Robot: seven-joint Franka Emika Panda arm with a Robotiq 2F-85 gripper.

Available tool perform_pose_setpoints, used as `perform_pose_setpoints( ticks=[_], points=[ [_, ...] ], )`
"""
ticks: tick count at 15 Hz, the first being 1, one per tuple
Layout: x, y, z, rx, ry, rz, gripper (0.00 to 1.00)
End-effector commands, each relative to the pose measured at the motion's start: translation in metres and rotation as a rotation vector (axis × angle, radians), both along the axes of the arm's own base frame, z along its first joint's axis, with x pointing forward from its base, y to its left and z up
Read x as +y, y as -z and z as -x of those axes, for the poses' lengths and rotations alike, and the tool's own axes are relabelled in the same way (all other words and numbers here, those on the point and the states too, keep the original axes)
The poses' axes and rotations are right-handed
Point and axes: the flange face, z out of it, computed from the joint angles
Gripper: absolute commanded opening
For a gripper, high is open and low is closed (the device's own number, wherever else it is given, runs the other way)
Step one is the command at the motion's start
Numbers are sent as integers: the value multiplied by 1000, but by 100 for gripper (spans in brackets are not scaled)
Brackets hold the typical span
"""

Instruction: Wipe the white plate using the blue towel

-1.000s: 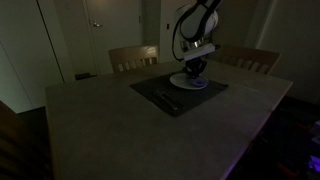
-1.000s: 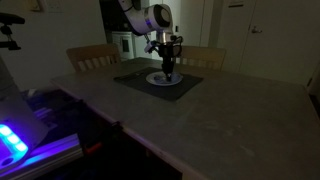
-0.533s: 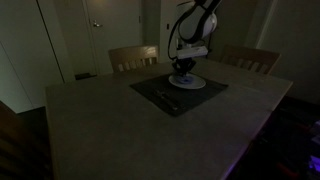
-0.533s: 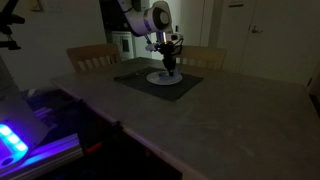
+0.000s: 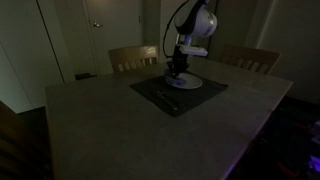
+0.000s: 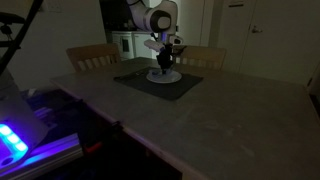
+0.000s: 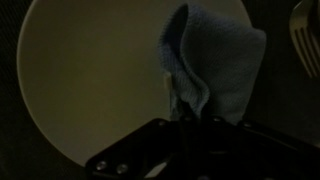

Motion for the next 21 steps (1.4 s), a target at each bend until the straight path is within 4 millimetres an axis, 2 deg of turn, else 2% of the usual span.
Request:
perform_pose_setpoints(
  ticks=[1, 5, 9, 15, 19, 21],
  points=[
    [-10, 6, 13, 129, -82, -116, 2],
    [-32, 16, 30, 333, -20, -17, 2],
    [-44, 18, 33, 389, 91, 166, 2],
    [-40, 17, 29, 342, 221, 443, 2],
    [-30, 15, 23, 271, 259, 521, 2],
    [-26, 7, 20, 233, 269, 535, 2]
  ],
)
